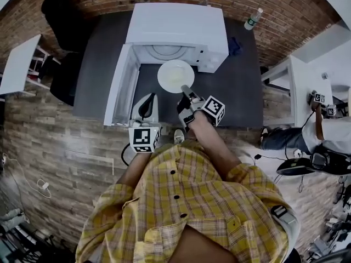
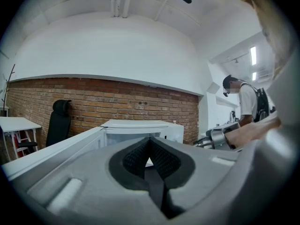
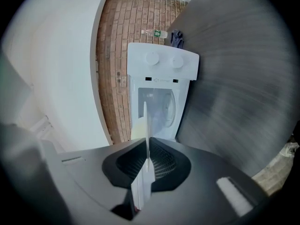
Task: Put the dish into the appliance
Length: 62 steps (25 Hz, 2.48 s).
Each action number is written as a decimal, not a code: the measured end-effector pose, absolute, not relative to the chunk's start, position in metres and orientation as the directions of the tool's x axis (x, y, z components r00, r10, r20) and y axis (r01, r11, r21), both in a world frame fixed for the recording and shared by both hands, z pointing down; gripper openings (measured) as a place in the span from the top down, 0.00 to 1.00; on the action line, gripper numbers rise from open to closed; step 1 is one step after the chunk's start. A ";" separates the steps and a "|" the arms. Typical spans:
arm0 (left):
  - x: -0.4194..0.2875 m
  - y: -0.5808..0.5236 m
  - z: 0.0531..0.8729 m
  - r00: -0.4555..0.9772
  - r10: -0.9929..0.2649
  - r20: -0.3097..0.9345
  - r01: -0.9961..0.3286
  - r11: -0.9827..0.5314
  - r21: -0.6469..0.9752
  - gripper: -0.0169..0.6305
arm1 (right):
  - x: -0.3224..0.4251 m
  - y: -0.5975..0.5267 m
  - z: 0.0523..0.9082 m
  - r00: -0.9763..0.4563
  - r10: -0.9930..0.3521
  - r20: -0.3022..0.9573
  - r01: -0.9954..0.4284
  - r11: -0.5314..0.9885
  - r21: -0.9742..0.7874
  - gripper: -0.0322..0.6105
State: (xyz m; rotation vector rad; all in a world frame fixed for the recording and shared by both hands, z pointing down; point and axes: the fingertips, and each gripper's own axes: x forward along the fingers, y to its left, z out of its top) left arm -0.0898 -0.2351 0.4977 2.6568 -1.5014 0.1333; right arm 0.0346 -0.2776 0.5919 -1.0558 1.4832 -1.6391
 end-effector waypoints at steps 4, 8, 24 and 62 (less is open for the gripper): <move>-0.090 -0.244 0.499 0.504 -0.855 0.125 -0.863 -0.505 0.025 0.97 | 0.033 -0.294 0.599 -0.458 -0.880 0.125 -0.044 -0.118 -0.992 0.92; -0.090 -0.252 0.501 0.501 -0.855 0.136 -0.864 -0.504 0.015 0.97 | 0.033 -0.311 0.608 -0.458 -0.878 0.138 -0.055 -0.127 -0.990 0.92; -0.100 -0.269 0.506 0.463 -0.872 0.161 -0.883 -0.469 -0.004 0.97 | 0.036 -0.369 0.653 -0.440 -0.880 0.179 -0.040 -0.180 -0.983 0.92; -0.100 -0.285 0.523 0.430 -0.873 0.228 -0.895 -0.446 -0.022 0.97 | 0.030 -0.454 0.721 -0.338 -0.908 0.248 0.055 -0.282 -0.958 0.94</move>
